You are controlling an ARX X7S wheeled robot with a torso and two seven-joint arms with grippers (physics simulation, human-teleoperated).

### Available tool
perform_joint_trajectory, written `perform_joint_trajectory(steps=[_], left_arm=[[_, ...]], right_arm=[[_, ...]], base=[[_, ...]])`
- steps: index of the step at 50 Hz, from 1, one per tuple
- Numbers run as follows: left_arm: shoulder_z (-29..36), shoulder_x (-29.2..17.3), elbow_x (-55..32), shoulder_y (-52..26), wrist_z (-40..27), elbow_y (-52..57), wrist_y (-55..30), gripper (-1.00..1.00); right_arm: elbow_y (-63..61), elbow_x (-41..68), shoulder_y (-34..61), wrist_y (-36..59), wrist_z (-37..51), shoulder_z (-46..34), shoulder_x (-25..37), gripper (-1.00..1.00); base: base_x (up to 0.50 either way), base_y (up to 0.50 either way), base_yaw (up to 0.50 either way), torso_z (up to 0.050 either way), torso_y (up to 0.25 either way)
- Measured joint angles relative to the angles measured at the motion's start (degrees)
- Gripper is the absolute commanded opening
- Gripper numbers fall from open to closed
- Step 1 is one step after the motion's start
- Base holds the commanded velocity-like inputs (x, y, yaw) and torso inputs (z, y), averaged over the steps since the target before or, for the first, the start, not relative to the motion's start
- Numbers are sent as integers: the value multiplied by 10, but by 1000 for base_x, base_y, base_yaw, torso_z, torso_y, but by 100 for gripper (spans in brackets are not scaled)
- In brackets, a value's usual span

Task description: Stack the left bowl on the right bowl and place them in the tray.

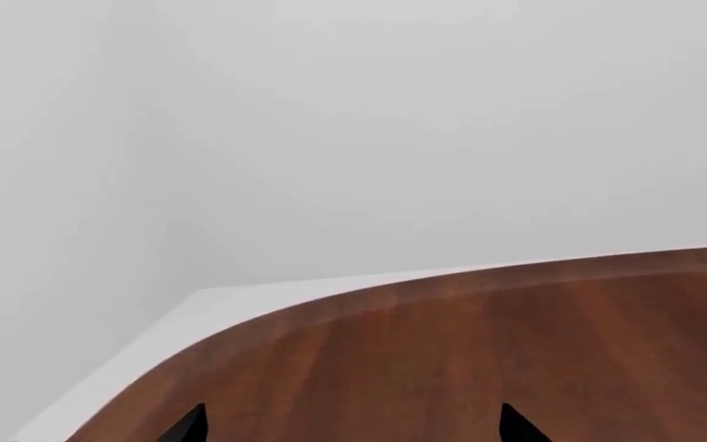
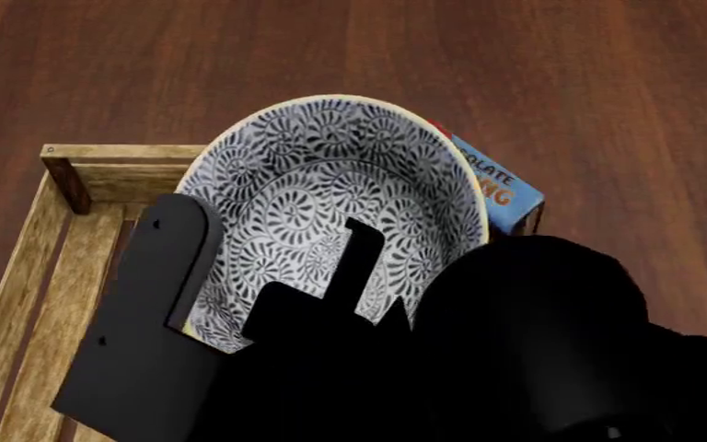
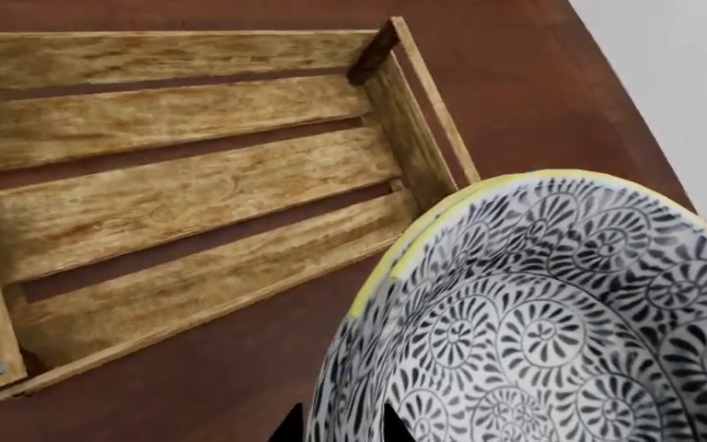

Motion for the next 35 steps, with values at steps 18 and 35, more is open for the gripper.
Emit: perform_joint_trajectory(steps=[18, 35], left_arm=[[-40, -14, -4, 27, 8, -10, 16, 100], [-68, -16, 1, 62, 18, -22, 41, 100]], right_arm=[[40, -233, -11, -25, -252, -8, -70, -100], [112, -407, 0, -117, -433, -89, -120, -100]], base=[[0, 0, 0, 1, 1], [0, 0, 0, 0, 1]])
